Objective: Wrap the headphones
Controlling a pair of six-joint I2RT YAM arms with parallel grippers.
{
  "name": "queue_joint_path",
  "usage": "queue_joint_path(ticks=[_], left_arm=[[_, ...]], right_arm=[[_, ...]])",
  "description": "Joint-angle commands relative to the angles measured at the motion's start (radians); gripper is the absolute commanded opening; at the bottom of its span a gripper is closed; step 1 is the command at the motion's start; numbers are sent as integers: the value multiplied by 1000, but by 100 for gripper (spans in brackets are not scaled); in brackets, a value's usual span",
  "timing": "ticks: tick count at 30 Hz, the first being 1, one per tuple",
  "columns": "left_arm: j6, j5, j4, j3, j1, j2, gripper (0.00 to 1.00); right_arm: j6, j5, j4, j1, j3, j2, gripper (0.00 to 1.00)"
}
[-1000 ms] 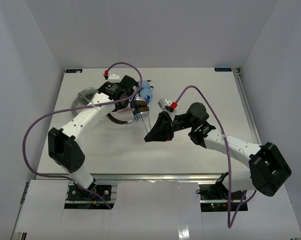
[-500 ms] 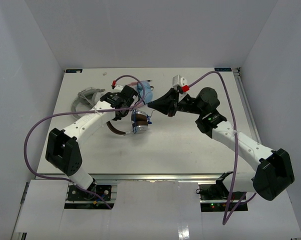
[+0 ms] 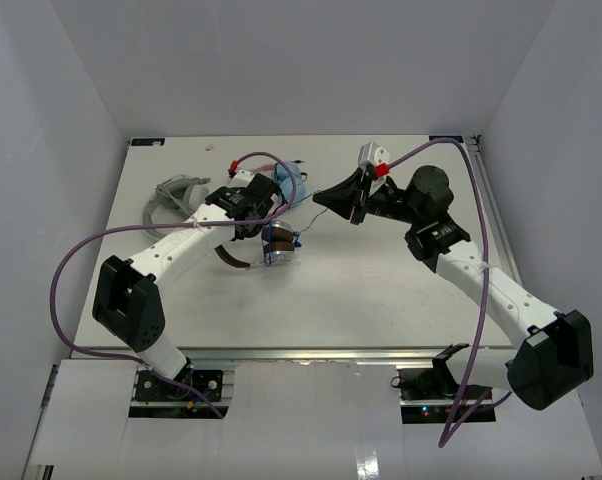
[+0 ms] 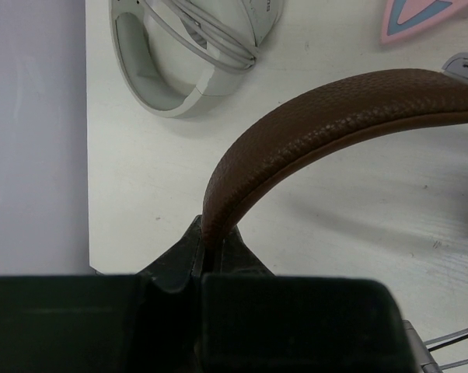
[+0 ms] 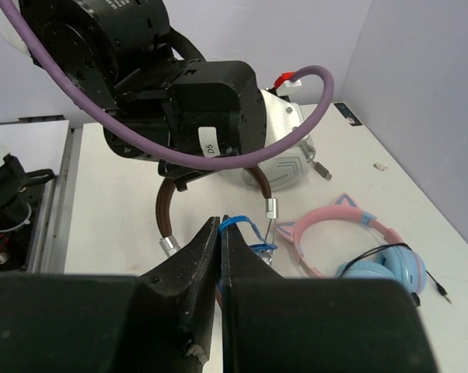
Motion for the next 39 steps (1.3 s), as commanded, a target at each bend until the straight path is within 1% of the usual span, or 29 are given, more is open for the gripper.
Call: queue_joint_path(ticks=[1,3,6,8,9,11,13,17,21,32,36,39], left_arm=[[-16,-57,27,29,-2,-32,0],[-58,-97,4,43,0,-21,0],[-69,-111,-30,60,0,5,0],[-47,-78,-15,56,-2,4,0],[-37,-39,-6,51,-2,-9,0],[-16,10,19,43,-4,-27,0],[7,47,48,27,-5,-57,0],[69,177,111,2,-9,-105,0],[97,180,112,-7,-36,-109,0],[126,236,122,-35,-80,-103,0],[139,235,130,-60,-99,-98,0],[147,201,128,-70,-110,-87,0]], right_arm=[[-54,58,-9,-1,14,-69,8],[-44,30,-53,0,34,-74,8],[-53,14,-73,-1,41,-91,8],[-64,62,-41,0,14,-110,8],[-68,85,-17,-1,0,-115,8],[-71,101,48,0,-33,-108,8],[-71,118,86,-1,-41,-76,8],[-55,151,180,0,-47,-7,8],[-50,190,253,0,-33,53,8],[-169,258,174,-5,83,144,8],[-193,286,148,-10,112,143,8],[-220,313,103,-17,152,127,8]])
